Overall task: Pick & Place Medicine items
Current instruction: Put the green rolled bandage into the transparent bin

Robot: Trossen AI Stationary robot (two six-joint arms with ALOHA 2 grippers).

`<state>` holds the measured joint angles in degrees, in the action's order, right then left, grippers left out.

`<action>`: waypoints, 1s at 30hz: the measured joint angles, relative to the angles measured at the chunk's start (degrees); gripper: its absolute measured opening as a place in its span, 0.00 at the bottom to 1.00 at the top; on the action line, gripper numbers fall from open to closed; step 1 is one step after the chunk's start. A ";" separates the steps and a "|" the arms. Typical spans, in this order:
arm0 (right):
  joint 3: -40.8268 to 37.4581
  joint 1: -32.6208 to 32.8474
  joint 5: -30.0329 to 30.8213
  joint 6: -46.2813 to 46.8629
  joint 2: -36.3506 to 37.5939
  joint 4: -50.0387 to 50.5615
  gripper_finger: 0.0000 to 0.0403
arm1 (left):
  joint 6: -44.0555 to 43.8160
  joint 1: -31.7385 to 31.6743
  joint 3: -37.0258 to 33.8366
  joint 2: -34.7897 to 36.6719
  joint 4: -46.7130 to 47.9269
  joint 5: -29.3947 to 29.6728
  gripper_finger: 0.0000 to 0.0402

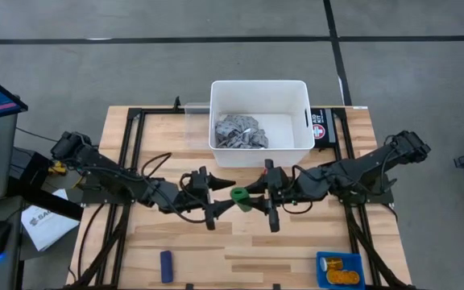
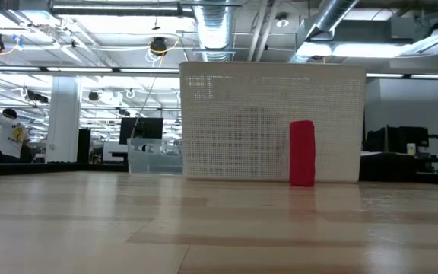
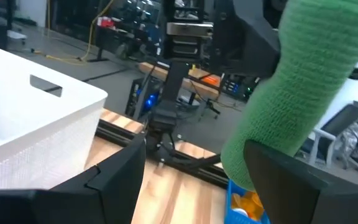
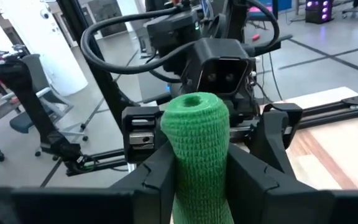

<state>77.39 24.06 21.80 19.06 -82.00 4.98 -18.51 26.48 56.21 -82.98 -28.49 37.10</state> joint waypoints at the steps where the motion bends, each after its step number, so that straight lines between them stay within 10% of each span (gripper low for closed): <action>1: -0.01 0.14 -0.19 0.02 -0.02 0.21 0.27 | 0.03 0.11 0.00 0.00 0.14 -0.22 0.67; 30: -0.14 0.32 -2.46 0.39 -0.63 -1.10 0.22 | -1.26 -2.04 0.07 0.13 -4.29 -11.55 0.67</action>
<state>77.25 24.38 19.34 19.45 -82.63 3.88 -19.77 24.45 56.27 -82.85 -32.78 25.54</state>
